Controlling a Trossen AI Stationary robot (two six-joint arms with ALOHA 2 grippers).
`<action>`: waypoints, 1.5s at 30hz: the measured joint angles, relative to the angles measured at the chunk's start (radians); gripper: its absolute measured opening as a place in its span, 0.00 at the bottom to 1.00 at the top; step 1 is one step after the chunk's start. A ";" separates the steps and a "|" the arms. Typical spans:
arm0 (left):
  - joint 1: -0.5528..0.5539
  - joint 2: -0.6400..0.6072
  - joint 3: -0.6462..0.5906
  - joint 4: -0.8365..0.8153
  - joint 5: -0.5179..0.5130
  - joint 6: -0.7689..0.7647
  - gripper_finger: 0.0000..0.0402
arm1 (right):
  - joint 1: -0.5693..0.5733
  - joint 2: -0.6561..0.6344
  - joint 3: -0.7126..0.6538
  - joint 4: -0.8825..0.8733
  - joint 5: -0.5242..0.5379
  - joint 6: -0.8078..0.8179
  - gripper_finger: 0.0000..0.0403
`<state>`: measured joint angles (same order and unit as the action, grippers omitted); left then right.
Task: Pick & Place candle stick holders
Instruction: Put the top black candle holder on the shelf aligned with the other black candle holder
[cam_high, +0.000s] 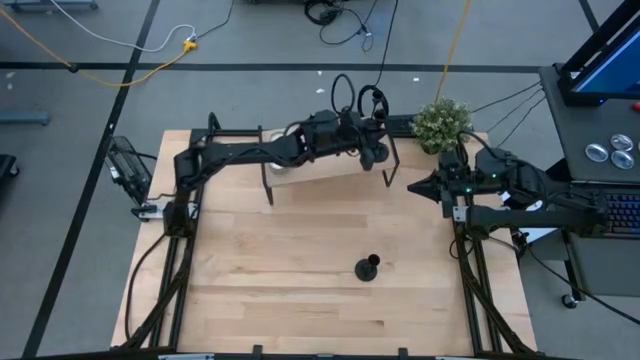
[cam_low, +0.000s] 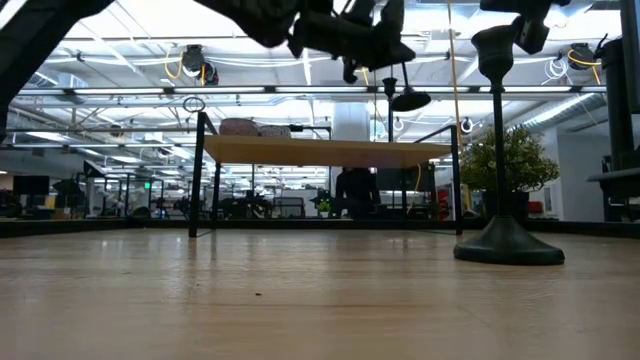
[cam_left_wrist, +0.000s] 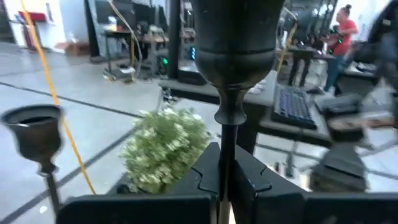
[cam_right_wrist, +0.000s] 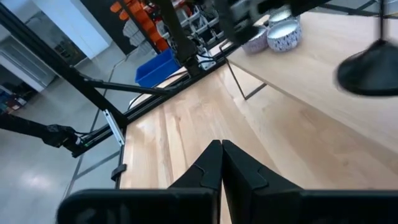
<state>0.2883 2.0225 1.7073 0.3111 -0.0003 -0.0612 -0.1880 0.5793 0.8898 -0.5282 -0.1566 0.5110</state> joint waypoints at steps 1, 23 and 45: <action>0.007 0.009 0.000 0.018 -0.001 0.000 0.03 | 0.000 -0.001 -0.003 0.000 0.000 0.000 0.00; 0.051 0.117 0.001 0.095 -0.028 0.003 0.03 | 0.000 -0.002 -0.006 0.001 0.003 0.001 0.00; 0.051 0.120 0.000 0.052 -0.028 0.042 0.05 | 0.000 -0.002 -0.006 0.030 0.004 0.001 0.00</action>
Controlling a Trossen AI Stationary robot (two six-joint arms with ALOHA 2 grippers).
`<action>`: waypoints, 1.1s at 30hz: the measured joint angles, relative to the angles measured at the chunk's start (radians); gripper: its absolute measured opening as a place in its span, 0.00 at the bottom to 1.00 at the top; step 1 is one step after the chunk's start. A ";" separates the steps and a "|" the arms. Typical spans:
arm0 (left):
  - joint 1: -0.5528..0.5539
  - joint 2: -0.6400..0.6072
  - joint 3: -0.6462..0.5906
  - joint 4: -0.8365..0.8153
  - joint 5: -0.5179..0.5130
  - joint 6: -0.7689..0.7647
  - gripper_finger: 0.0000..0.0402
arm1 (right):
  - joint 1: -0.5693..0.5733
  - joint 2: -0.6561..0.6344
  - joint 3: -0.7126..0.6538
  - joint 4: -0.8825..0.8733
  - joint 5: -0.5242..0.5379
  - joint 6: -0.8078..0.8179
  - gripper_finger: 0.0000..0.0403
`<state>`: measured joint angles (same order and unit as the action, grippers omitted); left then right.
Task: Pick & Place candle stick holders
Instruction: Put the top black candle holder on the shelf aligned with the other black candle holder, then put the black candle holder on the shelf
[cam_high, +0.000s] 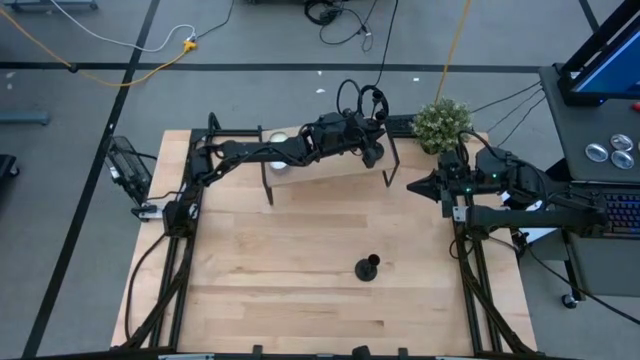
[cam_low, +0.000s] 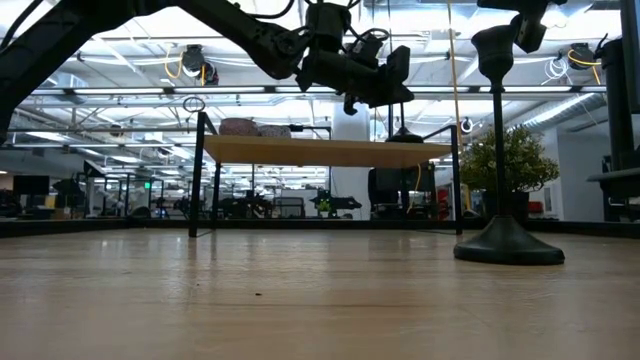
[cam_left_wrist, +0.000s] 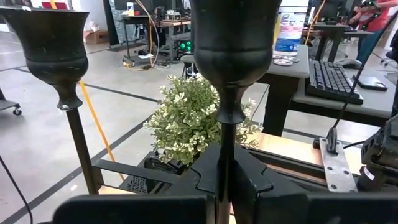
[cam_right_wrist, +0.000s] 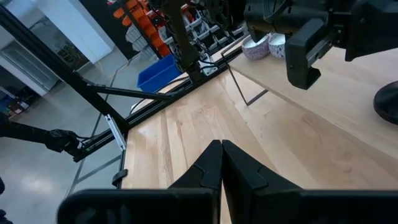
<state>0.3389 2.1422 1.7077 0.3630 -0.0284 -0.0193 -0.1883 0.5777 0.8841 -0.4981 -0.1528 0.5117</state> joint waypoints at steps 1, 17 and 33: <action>0.000 0.000 0.000 0.000 0.000 0.000 0.05 | 0.000 0.000 0.000 0.002 0.000 0.000 0.00; -0.001 -0.002 0.000 0.009 -0.034 0.020 0.32 | 0.000 0.000 0.000 0.000 -0.004 0.000 0.00; -0.002 -0.002 0.000 -0.041 -0.035 0.048 0.61 | 0.000 0.000 0.000 0.000 -0.008 0.000 0.00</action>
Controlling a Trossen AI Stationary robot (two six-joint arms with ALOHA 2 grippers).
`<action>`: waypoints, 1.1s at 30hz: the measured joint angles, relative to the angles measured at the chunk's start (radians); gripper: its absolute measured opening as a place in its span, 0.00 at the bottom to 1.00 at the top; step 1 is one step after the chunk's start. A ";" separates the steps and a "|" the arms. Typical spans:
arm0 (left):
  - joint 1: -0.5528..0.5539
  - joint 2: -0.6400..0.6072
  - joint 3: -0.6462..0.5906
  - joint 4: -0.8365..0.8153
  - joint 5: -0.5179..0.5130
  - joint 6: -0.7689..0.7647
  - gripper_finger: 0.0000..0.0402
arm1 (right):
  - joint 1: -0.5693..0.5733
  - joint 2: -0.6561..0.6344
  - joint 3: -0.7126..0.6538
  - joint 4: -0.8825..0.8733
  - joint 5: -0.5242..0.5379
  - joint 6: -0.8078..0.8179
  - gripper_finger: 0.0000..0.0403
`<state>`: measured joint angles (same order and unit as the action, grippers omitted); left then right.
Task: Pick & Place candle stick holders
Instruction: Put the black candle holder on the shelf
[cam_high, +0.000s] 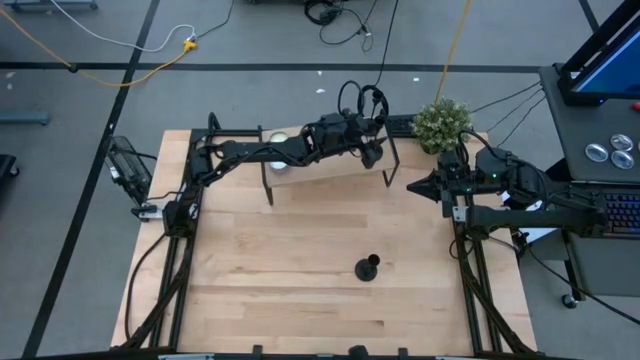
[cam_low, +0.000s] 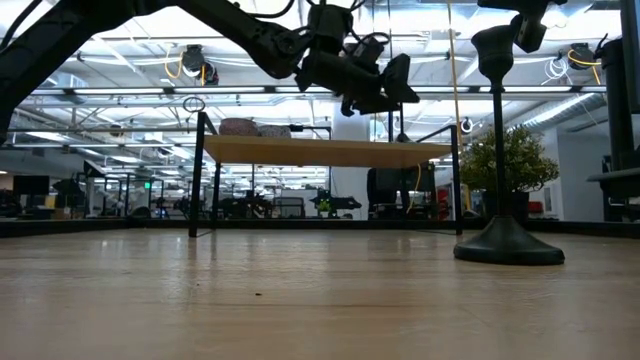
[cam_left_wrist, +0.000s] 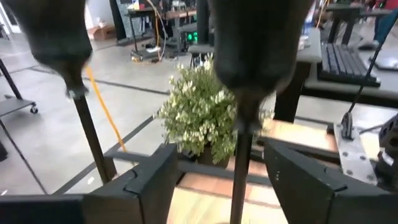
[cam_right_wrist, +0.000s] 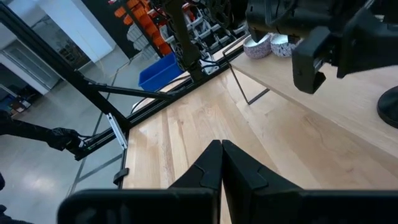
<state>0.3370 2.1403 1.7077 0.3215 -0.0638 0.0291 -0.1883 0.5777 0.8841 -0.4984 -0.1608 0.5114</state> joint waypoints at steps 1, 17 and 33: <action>0.000 0.000 0.000 -0.014 -0.003 0.003 0.63 | 0.000 0.000 0.000 0.000 0.000 0.000 0.00; -0.001 -0.064 0.000 -0.258 -0.075 0.022 0.78 | 0.000 0.000 0.000 -0.001 0.000 0.000 0.00; -0.046 -0.262 0.001 -0.718 -0.119 -0.032 0.78 | 0.000 0.007 0.000 -0.008 0.002 0.034 0.00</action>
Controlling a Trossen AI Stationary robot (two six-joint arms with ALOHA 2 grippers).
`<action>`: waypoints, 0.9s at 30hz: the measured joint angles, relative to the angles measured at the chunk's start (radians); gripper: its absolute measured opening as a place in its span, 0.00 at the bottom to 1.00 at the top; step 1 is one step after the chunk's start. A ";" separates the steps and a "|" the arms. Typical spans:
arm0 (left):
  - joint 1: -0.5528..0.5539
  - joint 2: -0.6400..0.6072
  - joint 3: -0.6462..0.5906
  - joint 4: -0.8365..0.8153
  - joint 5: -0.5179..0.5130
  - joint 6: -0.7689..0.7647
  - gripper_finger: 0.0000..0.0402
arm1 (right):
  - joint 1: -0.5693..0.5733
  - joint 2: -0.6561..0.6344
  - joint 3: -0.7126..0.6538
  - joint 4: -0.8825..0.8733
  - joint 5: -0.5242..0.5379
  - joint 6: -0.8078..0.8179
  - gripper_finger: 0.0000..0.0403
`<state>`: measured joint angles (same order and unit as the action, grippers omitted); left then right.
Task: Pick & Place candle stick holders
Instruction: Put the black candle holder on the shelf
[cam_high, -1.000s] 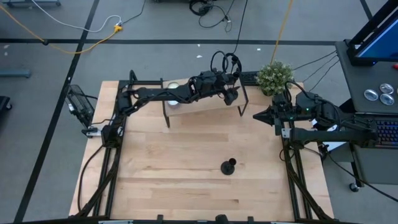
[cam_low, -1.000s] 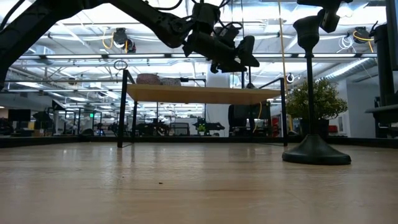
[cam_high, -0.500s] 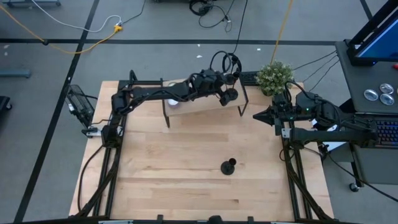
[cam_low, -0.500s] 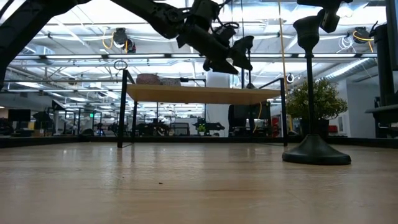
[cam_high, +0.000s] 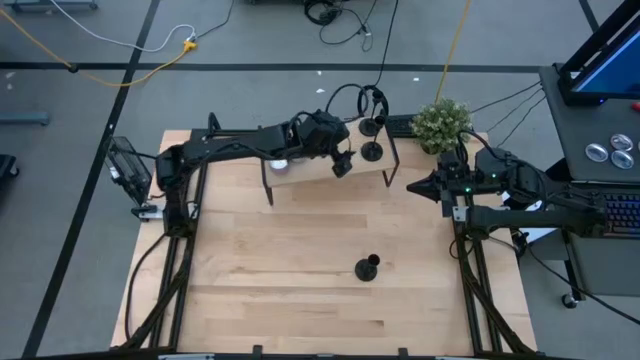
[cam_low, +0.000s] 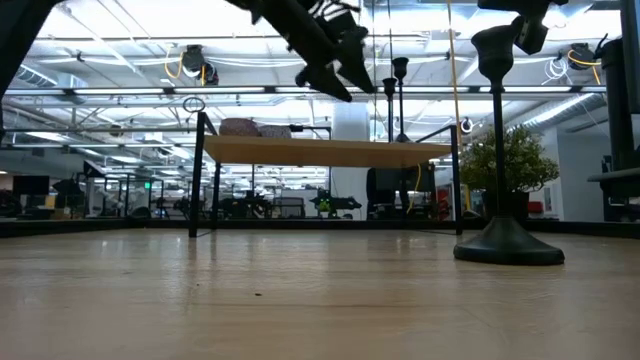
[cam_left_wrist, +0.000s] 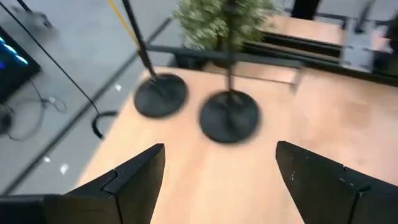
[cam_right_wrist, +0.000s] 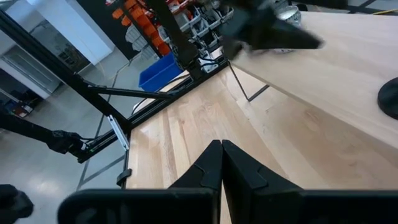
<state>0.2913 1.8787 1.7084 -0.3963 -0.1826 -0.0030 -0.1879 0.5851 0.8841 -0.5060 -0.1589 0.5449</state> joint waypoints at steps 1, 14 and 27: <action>-0.009 -0.014 0.000 -0.031 0.012 -0.015 0.78 | 0.000 0.004 0.000 0.002 0.000 0.000 0.00; -0.152 -0.193 -0.031 -0.184 0.287 -0.079 0.72 | 0.053 0.181 0.000 0.295 -0.219 -0.185 0.00; -0.245 -0.475 -0.429 0.082 0.211 -0.198 0.65 | 0.249 0.368 0.021 0.278 -0.155 -0.260 0.00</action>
<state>0.0464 1.4040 1.2790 -0.3143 0.0289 -0.2012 0.0616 0.9536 0.9047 -0.2276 -0.3143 0.2853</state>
